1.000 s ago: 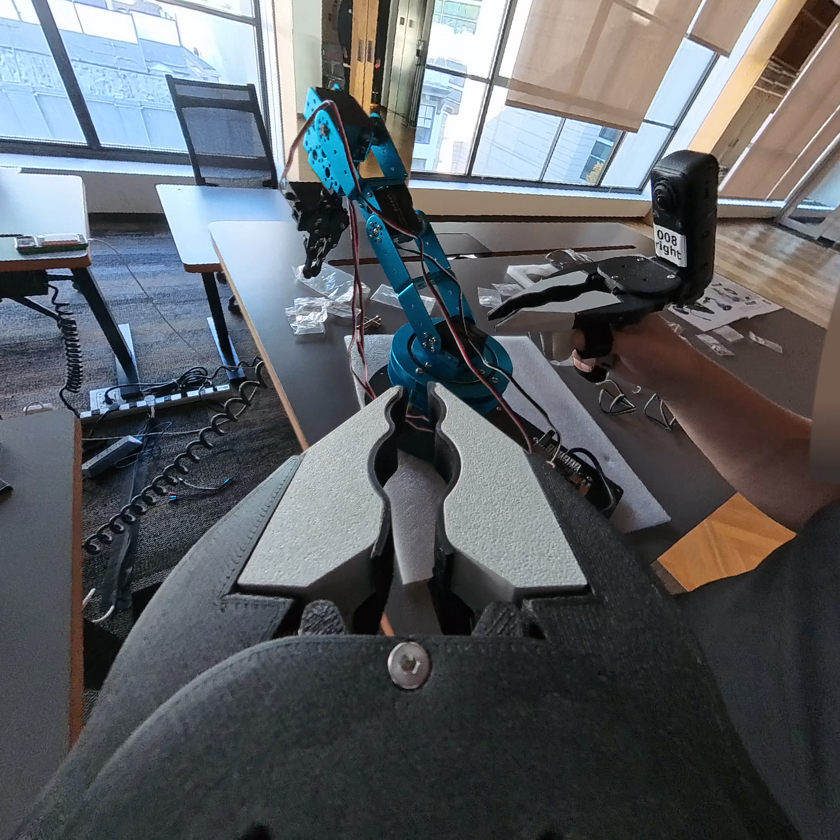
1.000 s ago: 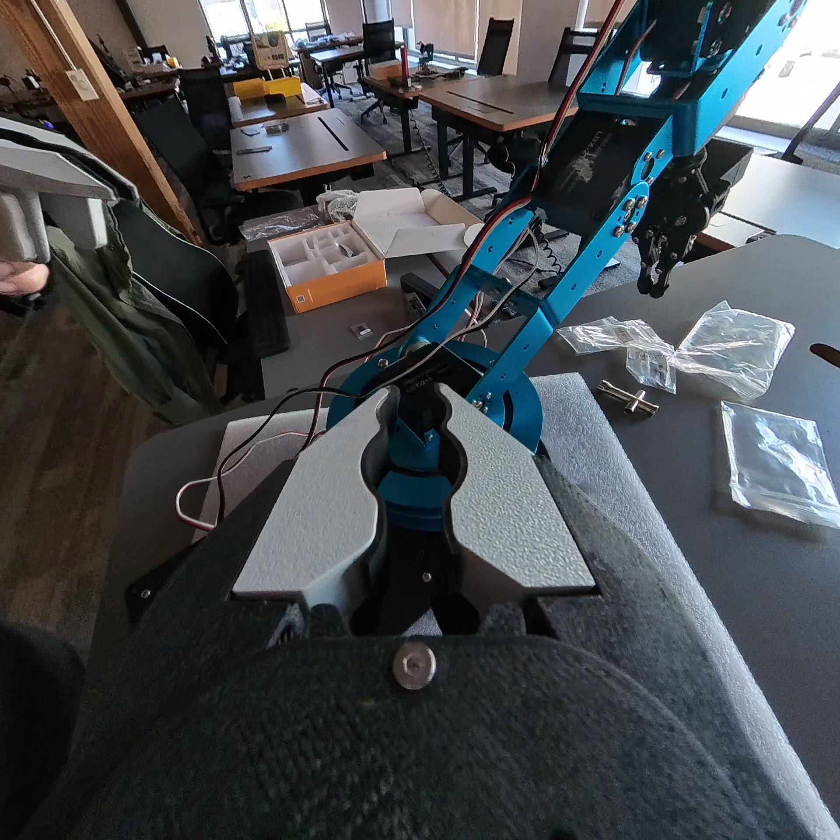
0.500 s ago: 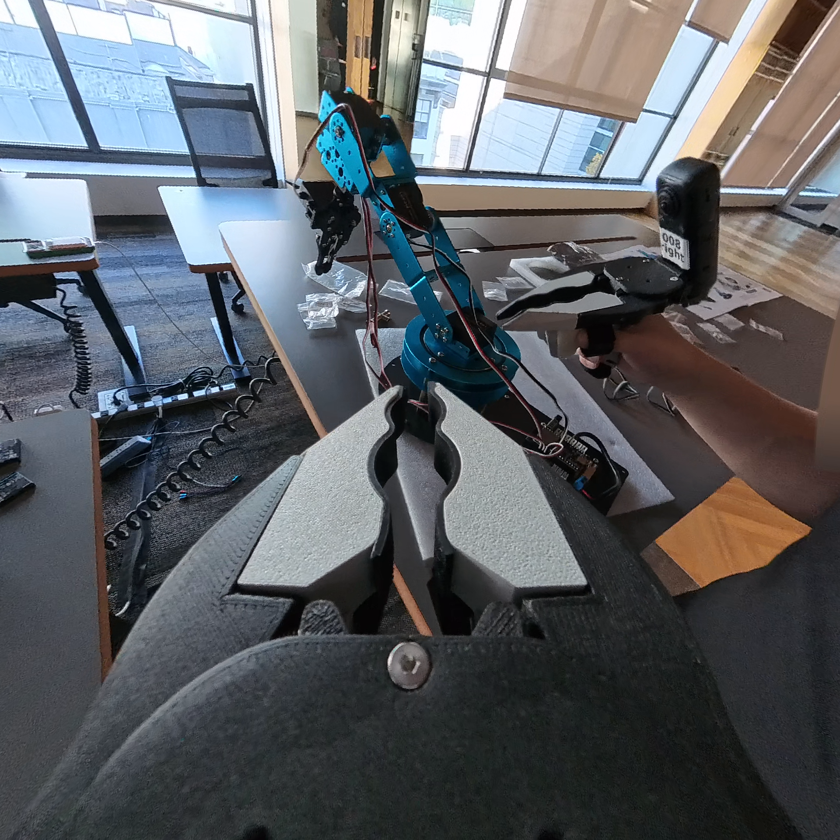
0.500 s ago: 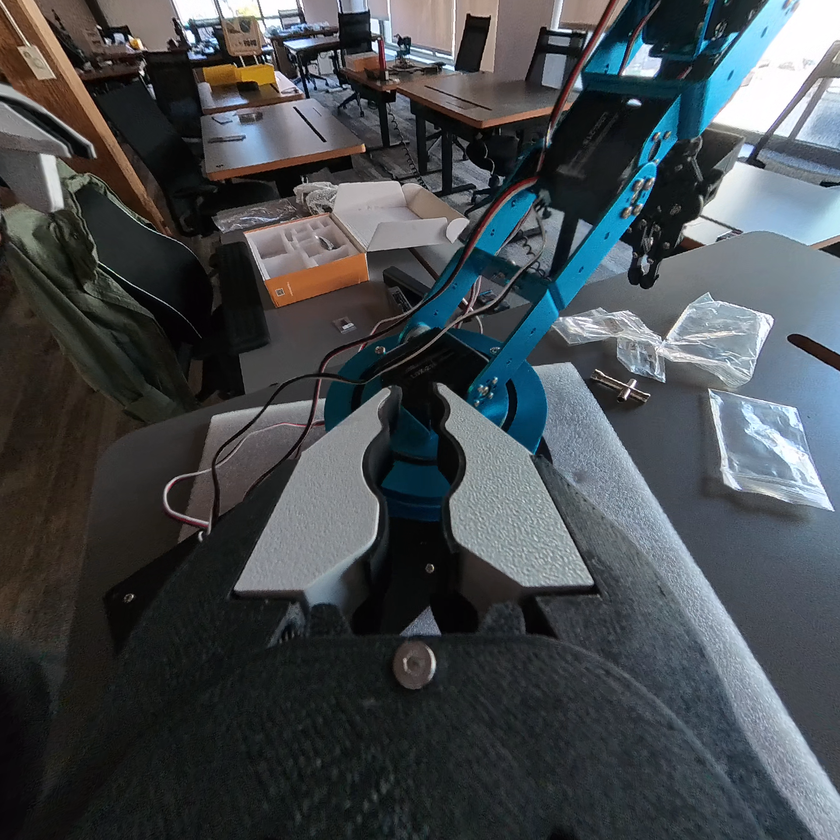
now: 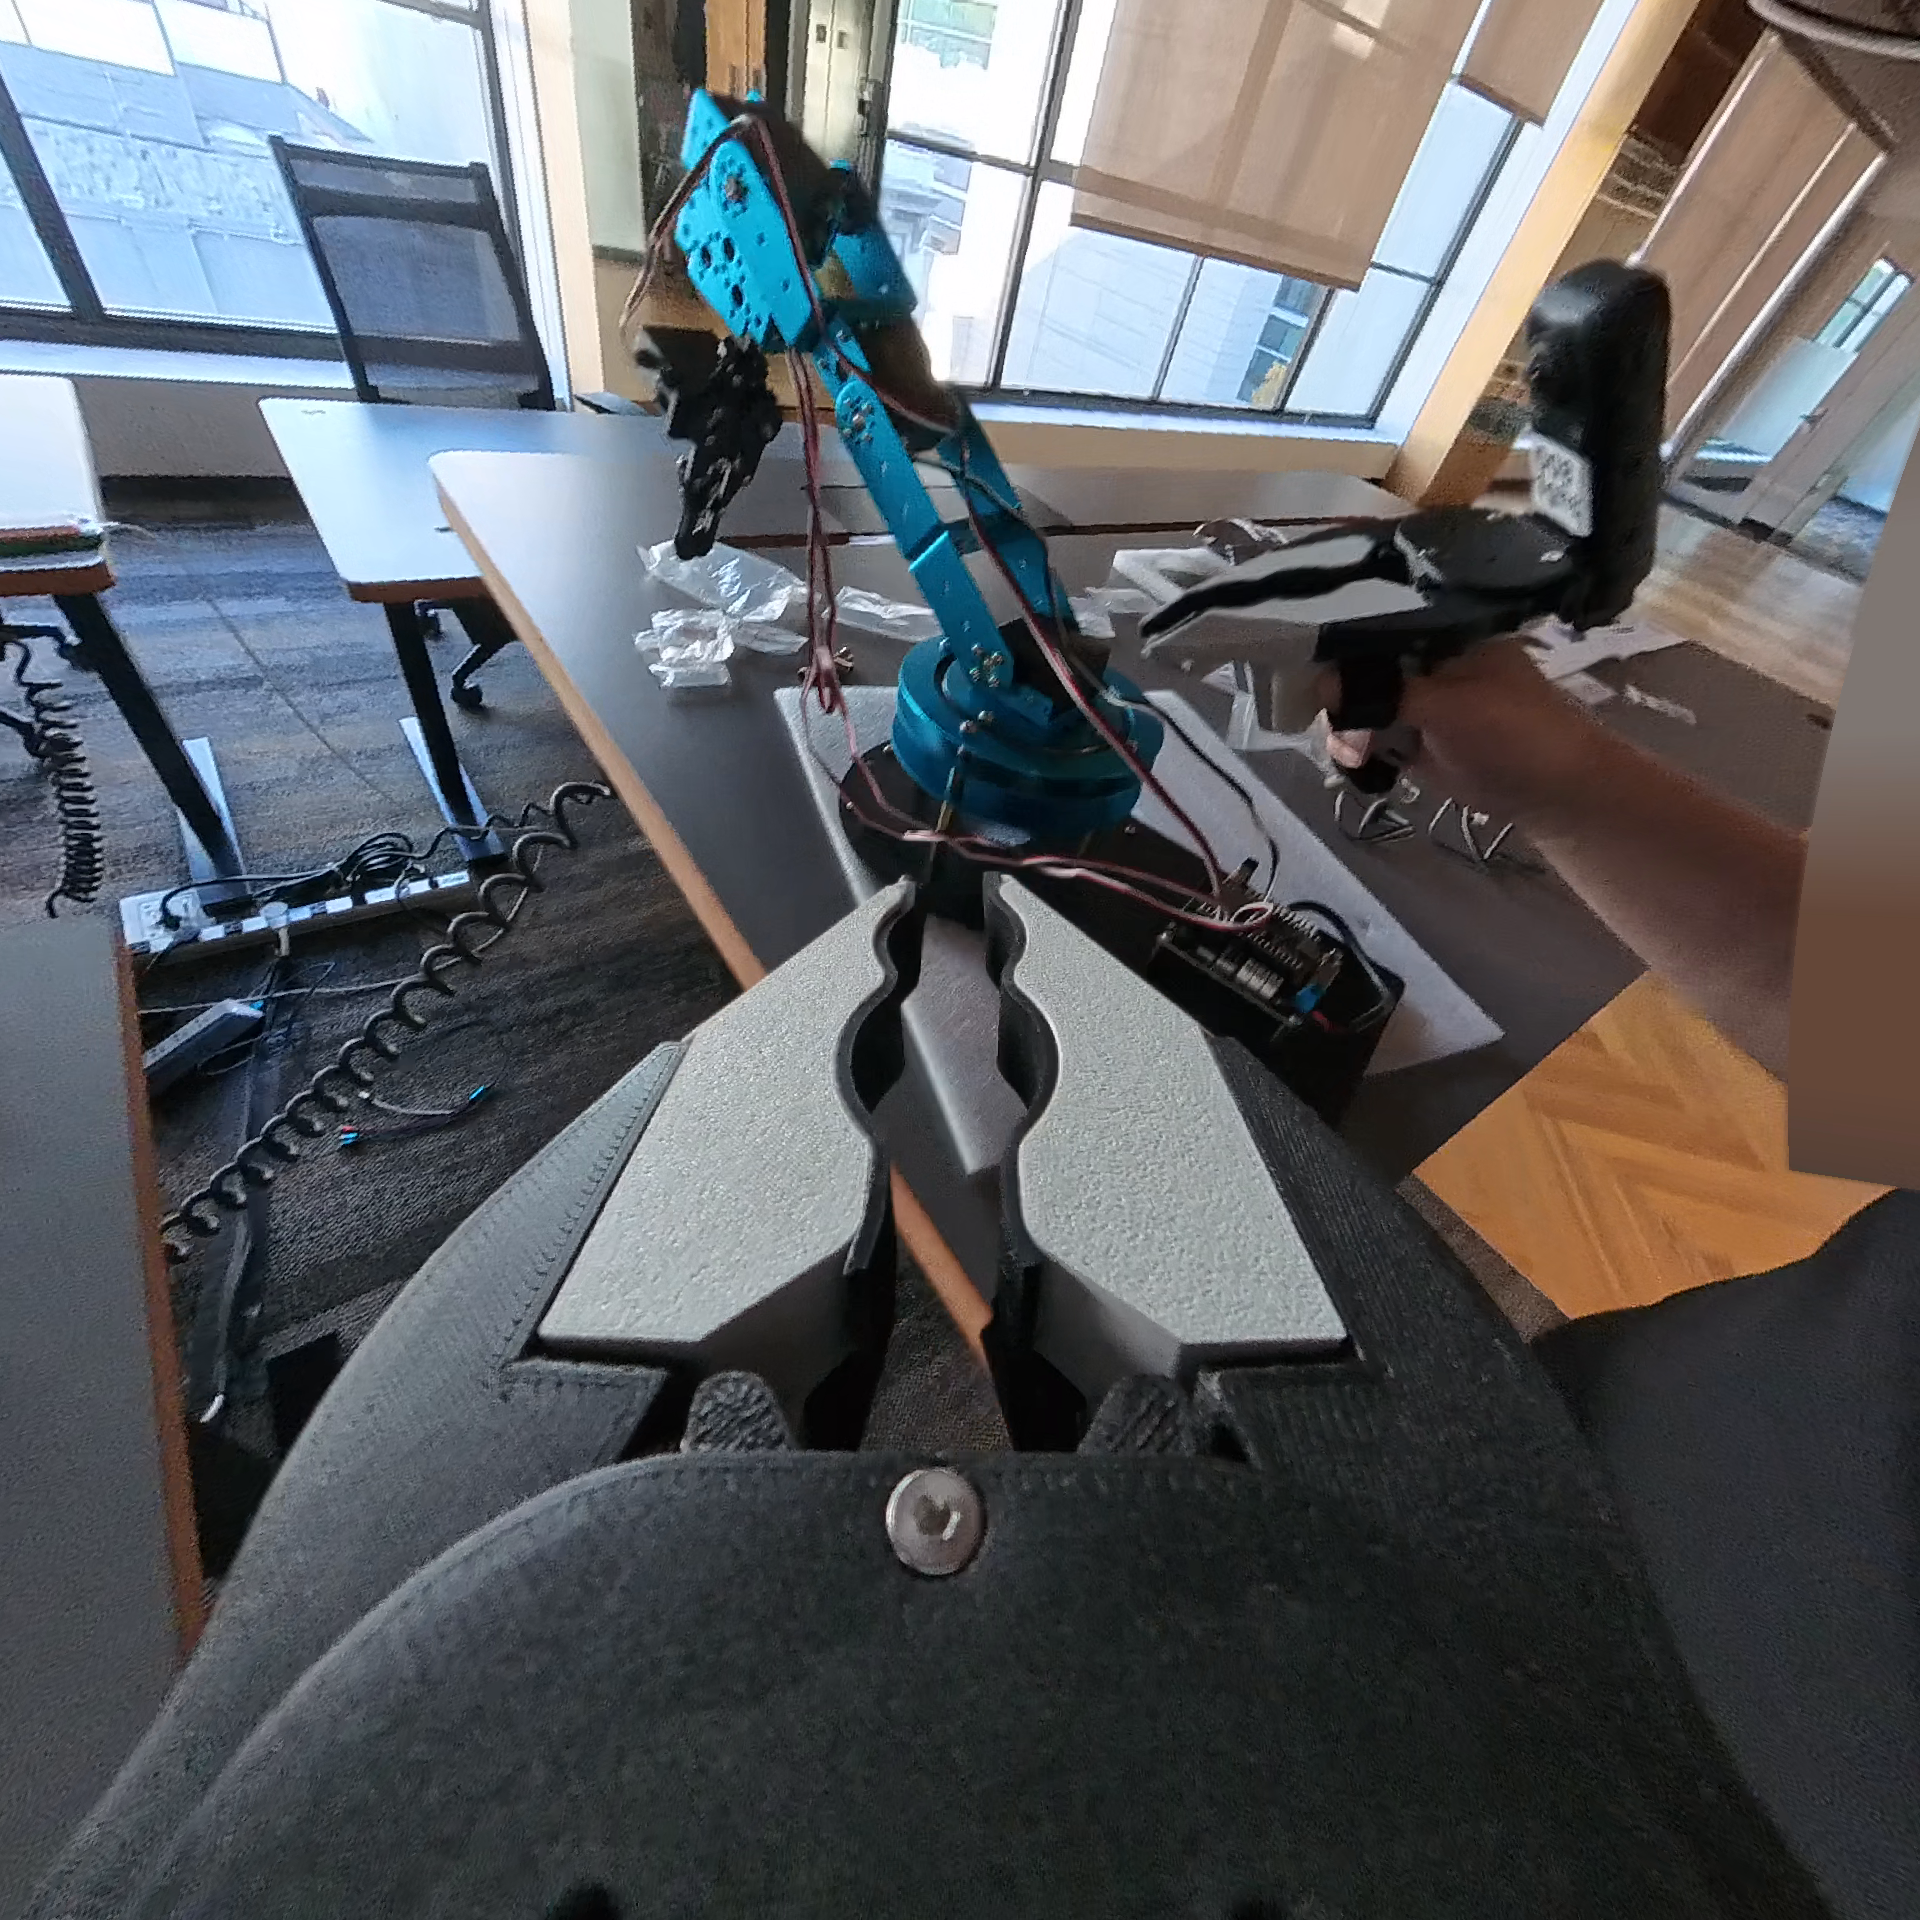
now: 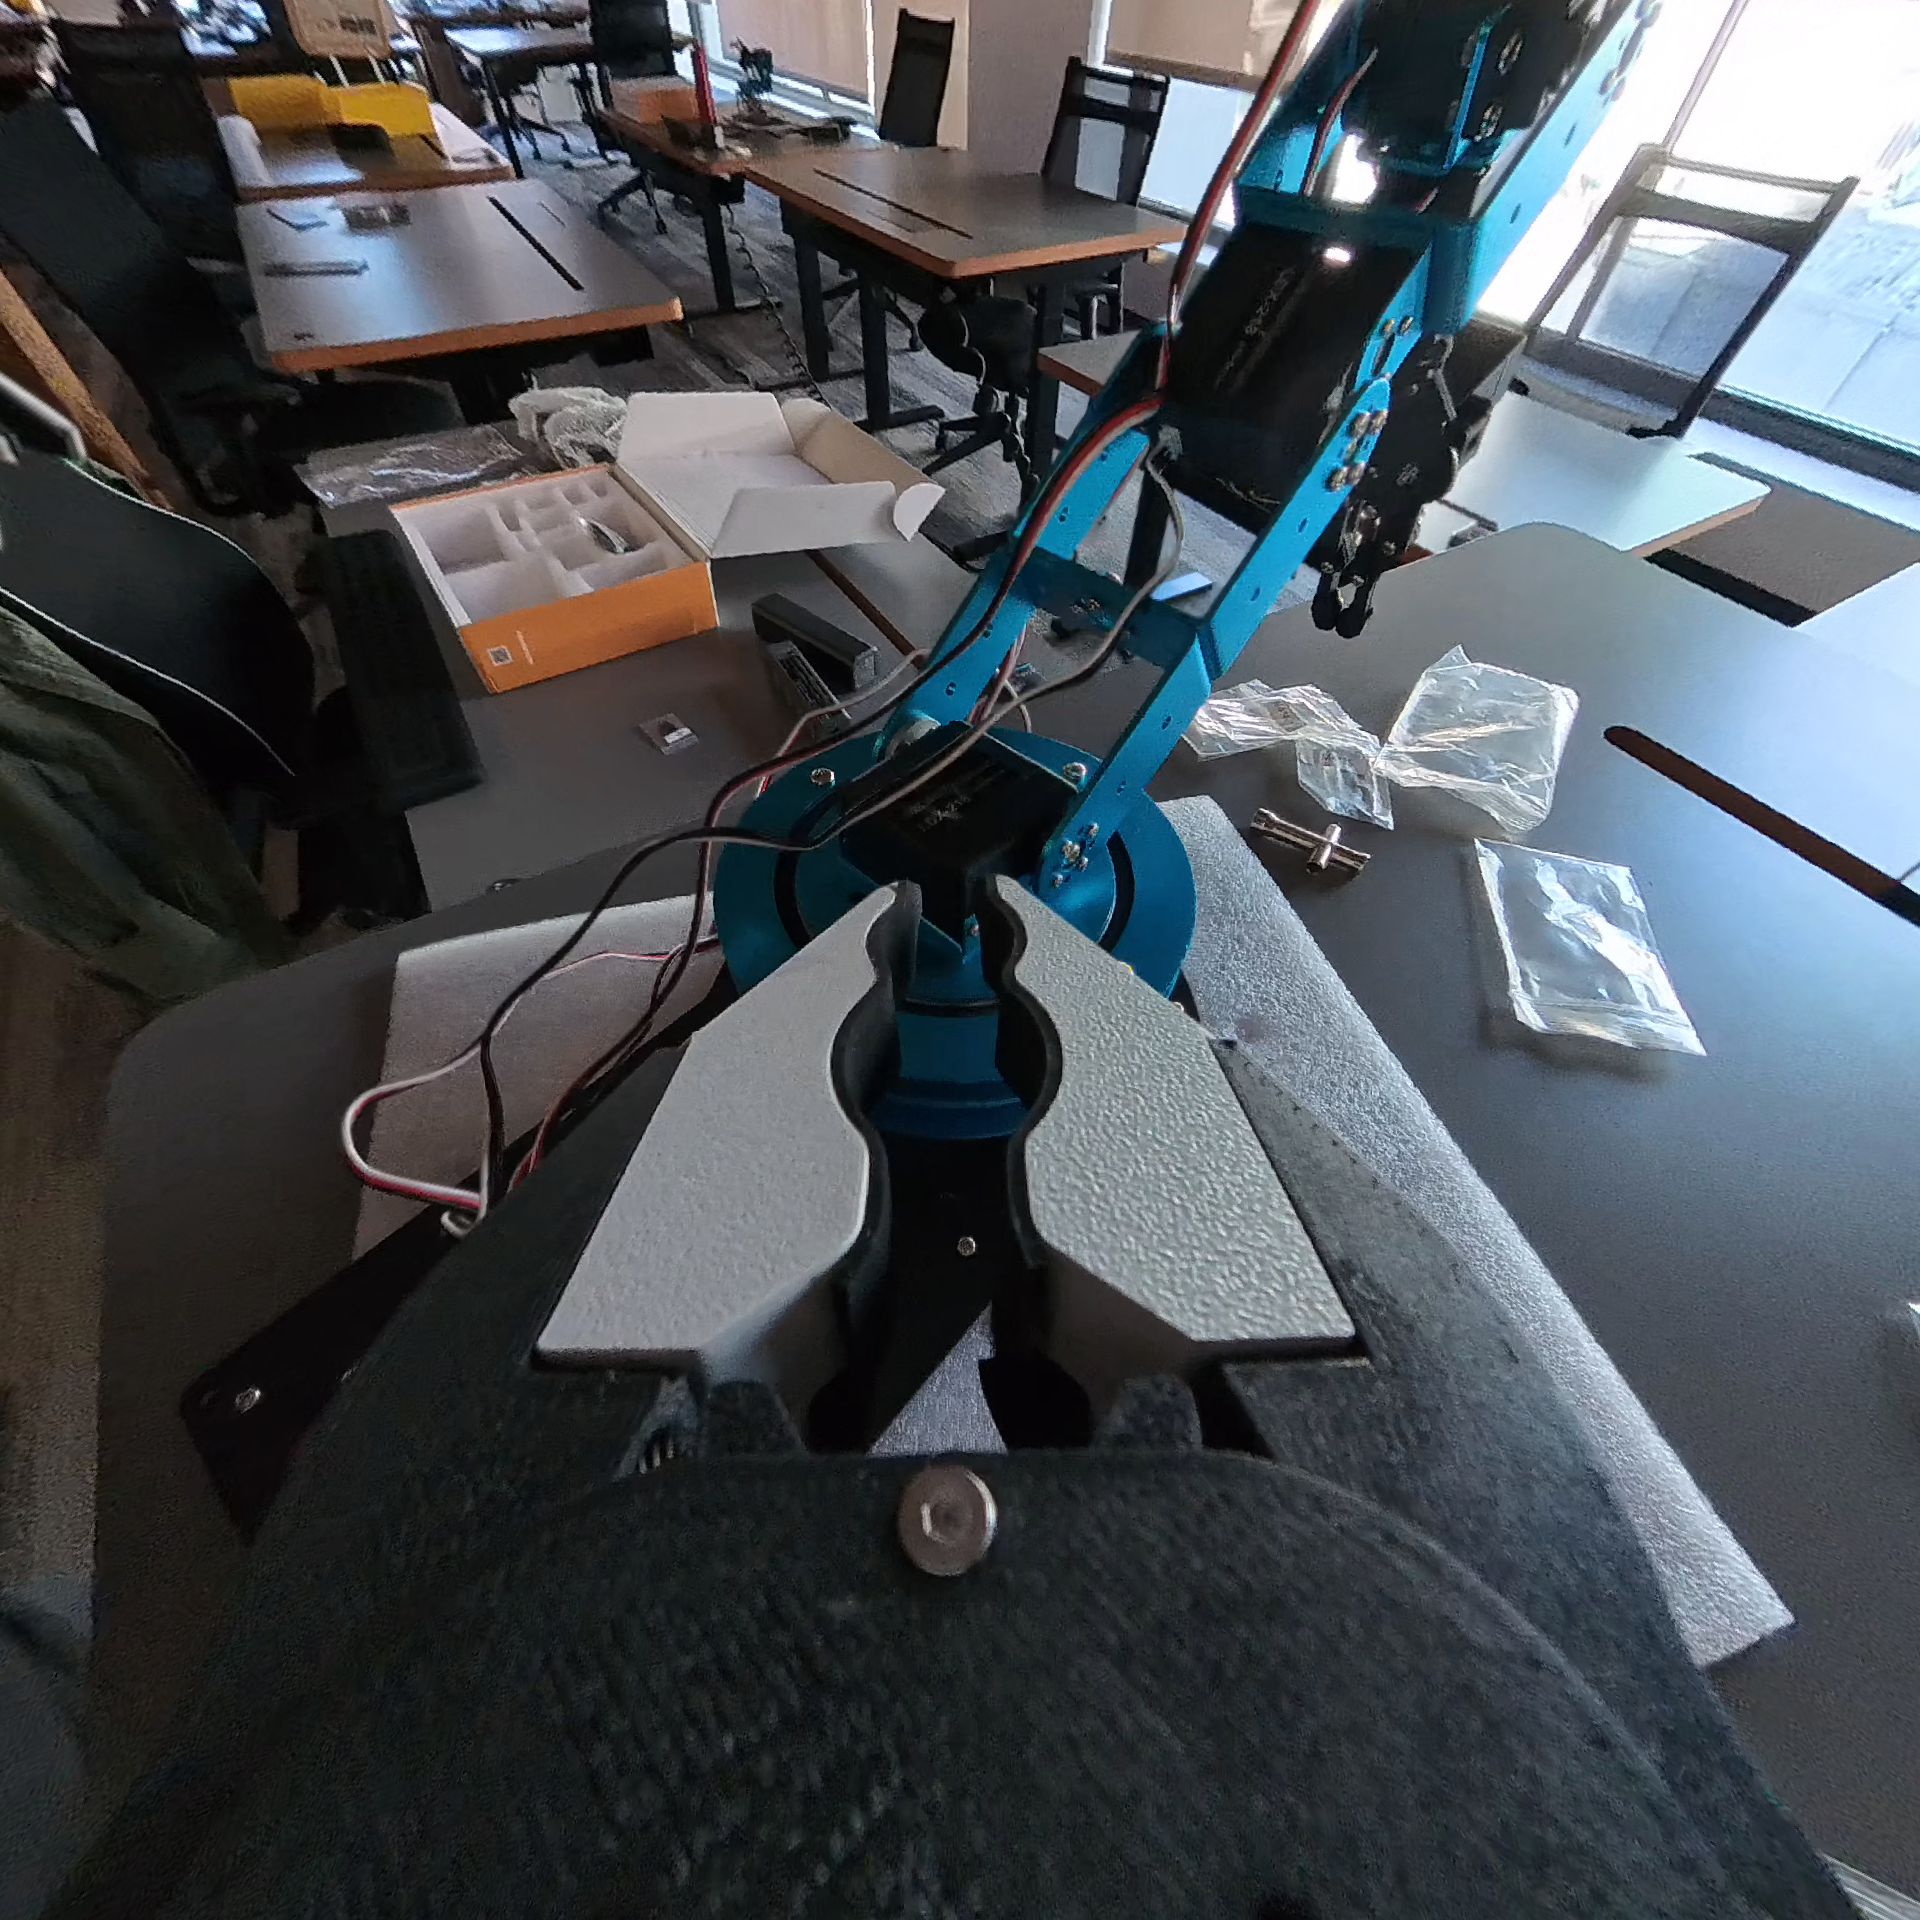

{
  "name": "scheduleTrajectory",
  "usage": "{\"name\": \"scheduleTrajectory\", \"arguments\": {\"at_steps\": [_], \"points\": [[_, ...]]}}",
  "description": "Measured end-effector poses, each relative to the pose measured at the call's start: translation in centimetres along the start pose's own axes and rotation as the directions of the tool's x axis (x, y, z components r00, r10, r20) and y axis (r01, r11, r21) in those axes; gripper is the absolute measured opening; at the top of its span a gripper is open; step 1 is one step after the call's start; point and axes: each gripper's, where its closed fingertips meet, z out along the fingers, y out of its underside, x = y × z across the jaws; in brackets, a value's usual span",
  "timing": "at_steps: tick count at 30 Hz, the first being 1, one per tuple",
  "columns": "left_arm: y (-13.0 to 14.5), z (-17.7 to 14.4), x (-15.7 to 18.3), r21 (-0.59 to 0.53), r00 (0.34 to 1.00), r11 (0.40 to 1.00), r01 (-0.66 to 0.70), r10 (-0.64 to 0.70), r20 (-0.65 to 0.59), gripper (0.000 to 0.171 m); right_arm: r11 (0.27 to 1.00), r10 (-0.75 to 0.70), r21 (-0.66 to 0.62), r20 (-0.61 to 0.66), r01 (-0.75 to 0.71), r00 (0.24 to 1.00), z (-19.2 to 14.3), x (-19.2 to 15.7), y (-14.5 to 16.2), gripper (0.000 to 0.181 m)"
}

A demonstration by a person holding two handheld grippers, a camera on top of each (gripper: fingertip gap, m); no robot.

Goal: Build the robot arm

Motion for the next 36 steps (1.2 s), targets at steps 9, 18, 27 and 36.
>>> {"name": "scheduleTrajectory", "arguments": {"at_steps": [9, 18, 27, 36], "points": [[4.3, -2.8, -4.2, -0.017, 0.998, 0.998, -0.058, 0.058, 0.005, 0.01, 0.994, -0.103, -0.055, -0.095, 0.098, 0.99, 0.3, -0.2, -0.4, 0.009], [8.9, -4.6, -8.3, 0.068, 0.999, 0.997, 0.039, -0.037, -0.033, 0.013, 0.996, -0.073, -0.058, -0.204, 0.062, 0.976, -2.0, 0.2, -2.3, 0.006], [6.8, -5.3, -5.7, 0.073, 0.991, 0.993, 0.09, -0.082, -0.103, 0.013, 0.995, -0.068, -0.086, -0.149, 0.056, 0.986, -2.0, -1.3, -1.3, 0.005], [4.1, -1.2, -5.7, -0.05, 0.975, 0.997, 0.054, -0.063, -0.213, 0.013, 0.995, -0.05, -0.097, -0.135, 0.037, 0.99, -1.3, -3.5, -0.1, 0.006]]}}
